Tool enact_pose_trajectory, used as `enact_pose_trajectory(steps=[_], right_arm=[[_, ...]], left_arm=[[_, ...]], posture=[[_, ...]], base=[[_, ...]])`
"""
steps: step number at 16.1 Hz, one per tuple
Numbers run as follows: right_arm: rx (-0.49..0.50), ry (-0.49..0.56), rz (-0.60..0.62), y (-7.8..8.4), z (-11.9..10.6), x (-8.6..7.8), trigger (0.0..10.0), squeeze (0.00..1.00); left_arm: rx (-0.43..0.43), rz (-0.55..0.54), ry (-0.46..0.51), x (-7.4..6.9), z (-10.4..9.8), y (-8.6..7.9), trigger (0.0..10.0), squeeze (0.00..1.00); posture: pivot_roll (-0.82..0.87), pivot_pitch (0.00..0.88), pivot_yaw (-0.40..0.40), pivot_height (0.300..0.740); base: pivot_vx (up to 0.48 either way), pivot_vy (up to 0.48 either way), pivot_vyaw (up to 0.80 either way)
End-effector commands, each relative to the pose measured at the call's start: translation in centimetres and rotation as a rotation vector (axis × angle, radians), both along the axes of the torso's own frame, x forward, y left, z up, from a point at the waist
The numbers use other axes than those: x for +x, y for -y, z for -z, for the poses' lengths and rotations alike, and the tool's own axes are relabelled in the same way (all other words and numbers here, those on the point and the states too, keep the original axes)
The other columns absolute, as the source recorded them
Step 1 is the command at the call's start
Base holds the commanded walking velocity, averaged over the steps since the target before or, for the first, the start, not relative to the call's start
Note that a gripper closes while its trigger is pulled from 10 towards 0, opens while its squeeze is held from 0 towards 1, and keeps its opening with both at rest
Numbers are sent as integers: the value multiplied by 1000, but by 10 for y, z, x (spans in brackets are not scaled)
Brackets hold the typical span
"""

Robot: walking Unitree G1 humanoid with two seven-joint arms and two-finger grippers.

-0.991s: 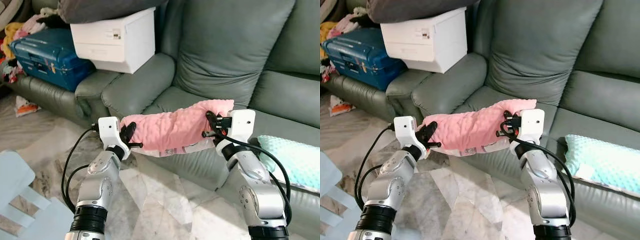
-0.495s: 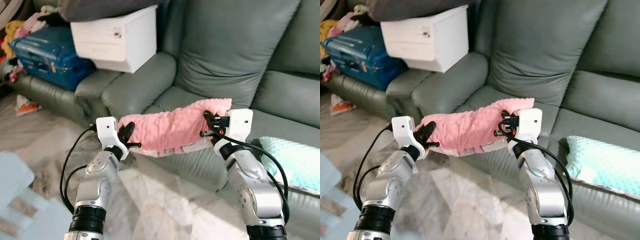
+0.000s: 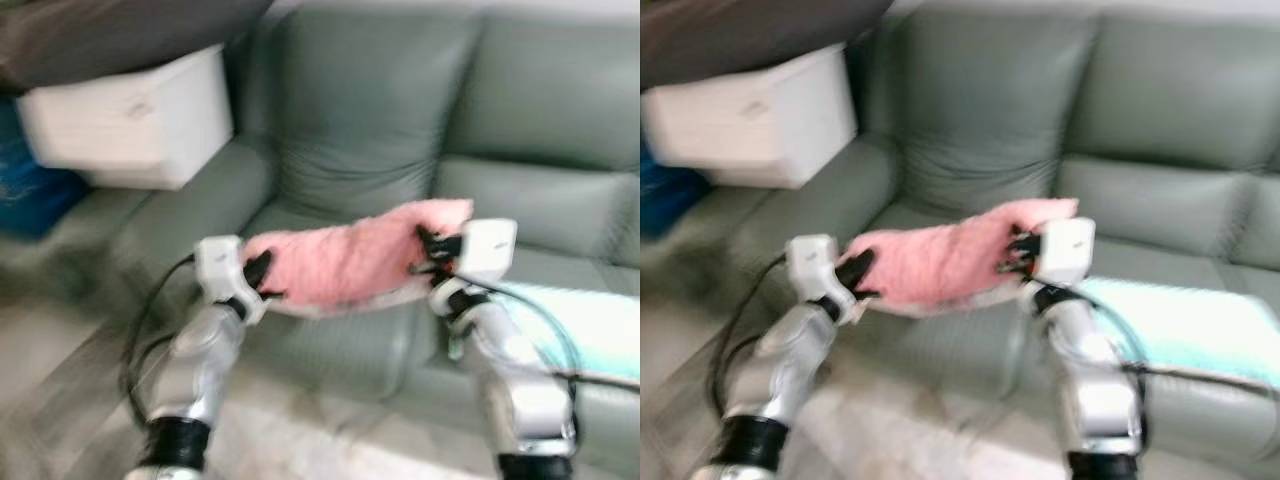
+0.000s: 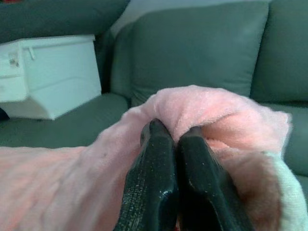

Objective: Move the pillow to the sofa

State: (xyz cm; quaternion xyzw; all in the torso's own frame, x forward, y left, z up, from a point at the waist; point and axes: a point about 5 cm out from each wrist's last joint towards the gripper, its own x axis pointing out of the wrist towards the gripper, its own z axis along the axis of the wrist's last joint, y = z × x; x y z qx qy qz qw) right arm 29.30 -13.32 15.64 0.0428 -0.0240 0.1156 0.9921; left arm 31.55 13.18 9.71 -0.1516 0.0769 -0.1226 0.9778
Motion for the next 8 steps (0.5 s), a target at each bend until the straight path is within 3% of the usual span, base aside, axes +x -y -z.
enact_pose_trajectory(steps=[1, 8], right_arm=[[2, 19, 1, 1, -5, 1, 10000, 0], [6, 20, 0, 0, -5, 1, 10000, 0]], left_arm=[[-6, 17, 40, 3, -10, 6, 10000, 0], [-6, 20, 11, 3, -7, 6, 10000, 0]], posture=[[-246, 0, 72, 740], [-244, 0, 72, 740]], base=[[251, 0, -800], [34, 0, -602]])
